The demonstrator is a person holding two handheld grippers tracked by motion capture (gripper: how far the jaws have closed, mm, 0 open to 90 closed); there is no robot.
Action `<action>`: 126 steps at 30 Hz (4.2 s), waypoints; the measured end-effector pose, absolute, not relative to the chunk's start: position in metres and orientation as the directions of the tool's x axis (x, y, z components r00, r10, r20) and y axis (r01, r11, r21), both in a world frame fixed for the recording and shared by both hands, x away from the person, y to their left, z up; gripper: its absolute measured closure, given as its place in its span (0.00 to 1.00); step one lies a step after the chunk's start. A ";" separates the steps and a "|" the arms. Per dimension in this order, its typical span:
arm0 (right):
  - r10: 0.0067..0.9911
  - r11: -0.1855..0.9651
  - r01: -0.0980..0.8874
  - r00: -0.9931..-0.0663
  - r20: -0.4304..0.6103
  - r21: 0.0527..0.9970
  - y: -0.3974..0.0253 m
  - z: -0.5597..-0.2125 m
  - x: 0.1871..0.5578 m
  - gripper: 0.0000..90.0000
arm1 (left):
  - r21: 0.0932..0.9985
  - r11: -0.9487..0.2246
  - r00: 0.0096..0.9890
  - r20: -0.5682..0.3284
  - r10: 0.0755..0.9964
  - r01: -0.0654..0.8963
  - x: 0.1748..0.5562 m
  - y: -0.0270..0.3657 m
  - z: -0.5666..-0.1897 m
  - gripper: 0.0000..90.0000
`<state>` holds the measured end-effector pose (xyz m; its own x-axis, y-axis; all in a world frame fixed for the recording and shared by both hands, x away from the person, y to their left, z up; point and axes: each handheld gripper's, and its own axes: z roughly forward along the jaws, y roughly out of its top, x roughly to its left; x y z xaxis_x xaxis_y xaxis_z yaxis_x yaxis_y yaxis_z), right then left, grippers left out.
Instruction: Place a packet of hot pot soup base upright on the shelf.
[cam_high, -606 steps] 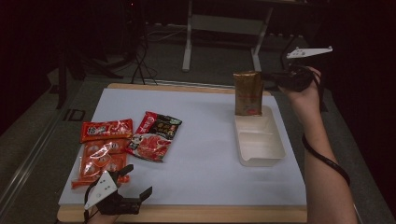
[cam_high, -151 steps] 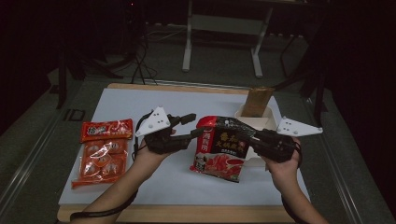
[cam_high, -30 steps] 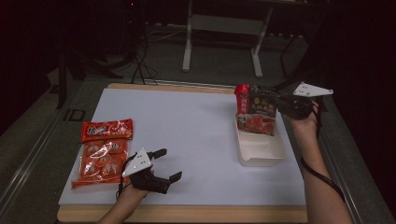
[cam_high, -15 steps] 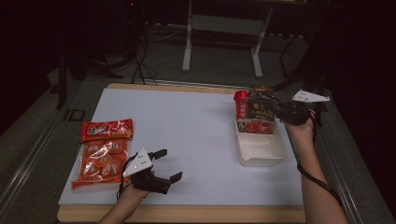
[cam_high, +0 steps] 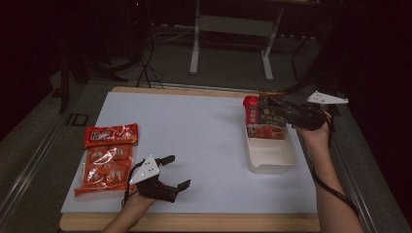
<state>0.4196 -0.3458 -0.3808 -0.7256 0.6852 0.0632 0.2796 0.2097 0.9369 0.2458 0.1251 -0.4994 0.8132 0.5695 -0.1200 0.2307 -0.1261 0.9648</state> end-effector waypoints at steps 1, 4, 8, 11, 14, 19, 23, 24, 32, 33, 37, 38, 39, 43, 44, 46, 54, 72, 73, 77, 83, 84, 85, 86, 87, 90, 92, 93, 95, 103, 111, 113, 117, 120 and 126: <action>0.681 0.208 0.269 -0.730 0.058 0.940 -0.345 -0.378 0.417 0.53 | 0.965 -0.130 0.815 -0.115 0.568 0.227 0.245 0.124 -0.499 0.03; 0.679 0.214 0.246 -0.733 0.037 0.945 -0.343 -0.372 0.412 0.53 | 0.964 -0.135 0.817 -0.113 0.565 0.227 0.245 0.123 -0.499 0.03; 0.681 0.204 0.237 -0.732 0.036 0.950 -0.342 -0.368 0.406 0.55 | 0.964 -0.136 0.823 -0.117 0.556 0.229 0.245 0.121 -0.500 0.03; 0.678 0.203 0.222 -0.735 0.026 0.954 -0.343 -0.367 0.399 0.55 | 0.963 -0.134 0.823 -0.122 0.555 0.234 0.245 0.121 -0.500 0.03; 0.676 0.202 0.200 -0.737 0.011 0.959 -0.342 -0.362 0.389 0.53 | 0.963 -0.125 0.820 -0.131 0.557 0.239 0.246 0.122 -0.500 0.03; 0.674 0.208 0.185 -0.739 -0.004 0.961 -0.340 -0.354 0.375 0.48 | 0.961 -0.111 0.822 -0.152 0.550 0.252 0.246 0.123 -0.499 0.05; 0.662 0.173 0.154 -0.750 0.001 0.973 -0.337 -0.344 0.359 0.45 | 0.958 -0.119 0.821 -0.154 0.549 0.260 0.245 0.122 -0.498 0.05; 0.652 0.167 0.151 -0.758 0.006 0.974 -0.336 -0.343 0.355 0.45 | 0.959 -0.118 0.821 -0.155 0.550 0.260 0.245 0.122 -0.498 0.05; 0.600 0.178 0.194 -0.799 0.050 0.965 -0.317 -0.358 0.334 0.25 | 0.958 -0.110 0.816 -0.162 0.555 0.266 0.242 0.123 -0.492 0.05; 0.591 0.175 0.200 -0.805 0.060 0.964 -0.314 -0.362 0.332 0.18 | 0.958 -0.112 0.816 -0.161 0.555 0.266 0.242 0.123 -0.491 0.05; 0.567 0.161 0.221 -0.819 0.093 0.962 -0.304 -0.375 0.325 0.12 | 0.961 -0.116 0.804 -0.142 0.577 0.253 0.241 0.125 -0.486 0.05; 0.565 0.153 0.222 -0.819 0.099 0.963 -0.302 -0.377 0.323 0.12 | 0.960 -0.124 0.806 -0.137 0.576 0.252 0.240 0.126 -0.485 0.05; 0.552 0.137 0.223 -0.826 0.113 0.965 -0.301 -0.380 0.322 0.13 | 0.963 -0.122 0.811 -0.132 0.570 0.242 0.239 0.127 -0.484 0.05; 0.524 0.155 0.191 -0.848 0.083 0.969 -0.293 -0.387 0.312 0.15 | 0.963 -0.147 0.803 -0.100 0.588 0.227 0.237 0.130 -0.480 0.17; 0.524 0.155 0.191 -0.848 0.083 0.969 -0.293 -0.387 0.312 0.15 | 0.962 -0.148 0.801 -0.100 0.590 0.229 0.238 0.132 -0.479 0.17; 0.469 0.150 0.215 -0.875 0.122 0.965 -0.289 -0.392 0.306 0.17 | 0.966 -0.133 0.783 -0.093 0.615 0.220 0.237 0.138 -0.475 0.34; 0.441 0.181 0.194 -0.892 0.097 0.964 -0.282 -0.401 0.286 0.17 | 0.972 -0.106 0.710 -0.076 0.700 0.209 0.239 0.165 -0.455 0.54; 0.481 0.167 0.175 -0.873 0.074 0.970 -0.280 -0.412 0.273 0.14 | 0.944 -0.122 0.457 -0.034 0.889 0.308 0.250 0.246 -0.453 0.97; 0.472 0.161 0.180 -0.877 0.084 0.970 -0.280 -0.412 0.273 0.14 | 0.939 -0.131 0.443 -0.026 0.896 0.320 0.251 0.252 -0.456 1.00; 0.486 0.175 0.175 -0.871 0.070 0.969 -0.279 -0.412 0.272 0.14 | 0.923 -0.141 0.398 -0.014 0.917 0.358 0.255 0.269 -0.465 1.00; 0.473 0.202 0.180 -0.879 0.065 0.963 -0.276 -0.416 0.272 0.14 | 0.891 -0.098 0.307 -0.048 0.951 0.443 0.260 0.298 -0.478 1.00; 0.470 0.200 0.180 -0.880 0.067 0.963 -0.275 -0.416 0.272 0.14 | 0.883 -0.104 0.296 -0.041 0.954 0.458 0.260 0.302 -0.481 1.00; 0.465 0.202 0.182 -0.882 0.070 0.962 -0.275 -0.416 0.272 0.14 | 0.864 -0.110 0.274 -0.033 0.961 0.491 0.261 0.310 -0.486 1.00; 0.465 0.202 0.182 -0.882 0.070 0.962 -0.275 -0.416 0.272 0.14 | 0.864 -0.110 0.274 -0.033 0.961 0.491 0.261 0.310 -0.486 1.00; 0.464 0.203 0.183 -0.883 0.070 0.962 -0.275 -0.416 0.272 0.14 | 0.857 -0.107 0.262 -0.034 0.964 0.505 0.261 0.314 -0.489 1.00; 0.456 0.200 0.182 -0.887 0.073 0.963 -0.273 -0.416 0.272 0.14 | 0.829 -0.111 0.231 -0.023 0.973 0.549 0.263 0.325 -0.498 1.00; 0.440 0.203 0.180 -0.895 0.074 0.963 -0.272 -0.416 0.272 0.14 | 0.812 -0.101 0.218 -0.033 0.975 0.575 0.265 0.331 -0.504 1.00; 0.443 0.209 0.176 -0.894 0.068 0.962 -0.271 -0.416 0.272 0.14 | 0.797 -0.097 0.190 -0.022 0.981 0.596 0.267 0.334 -0.509 1.00; 0.434 0.211 0.177 -0.898 0.070 0.961 -0.270 -0.417 0.271 0.14 | 0.789 -0.089 0.168 -0.019 0.986 0.607 0.270 0.338 -0.515 1.00; 0.422 0.214 0.175 -0.904 0.071 0.961 -0.269 -0.417 0.270 0.14 | 0.739 -0.036 0.055 -0.001 0.998 0.673 0.286 0.354 -0.529 1.00; 0.417 0.211 0.176 -0.906 0.075 0.961 -0.270 -0.417 0.271 0.14 | 0.717 -0.033 0.052 -0.005 0.999 0.696 0.290 0.358 -0.535 1.00; 0.416 0.217 0.179 -0.906 0.075 0.960 -0.269 -0.418 0.271 0.15 | 0.705 -0.074 0.072 0.033 0.997 0.705 0.291 0.350 -0.534 1.00; 0.414 0.223 0.177 -0.908 0.072 0.959 -0.267 -0.418 0.271 0.15 | 0.696 -0.093 0.107 0.023 0.994 0.712 0.293 0.341 -0.533 1.00; 0.409 0.220 0.179 -0.909 0.075 0.959 -0.267 -0.418 0.271 0.15 | 0.674 -0.159 0.156 0.065 0.986 0.721 0.298 0.321 -0.532 1.00; 0.409 0.221 0.179 -0.909 0.075 0.959 -0.268 -0.417 0.270 0.15 | 0.662 -0.232 0.262 0.055 0.964 0.713 0.301 0.280 -0.530 1.00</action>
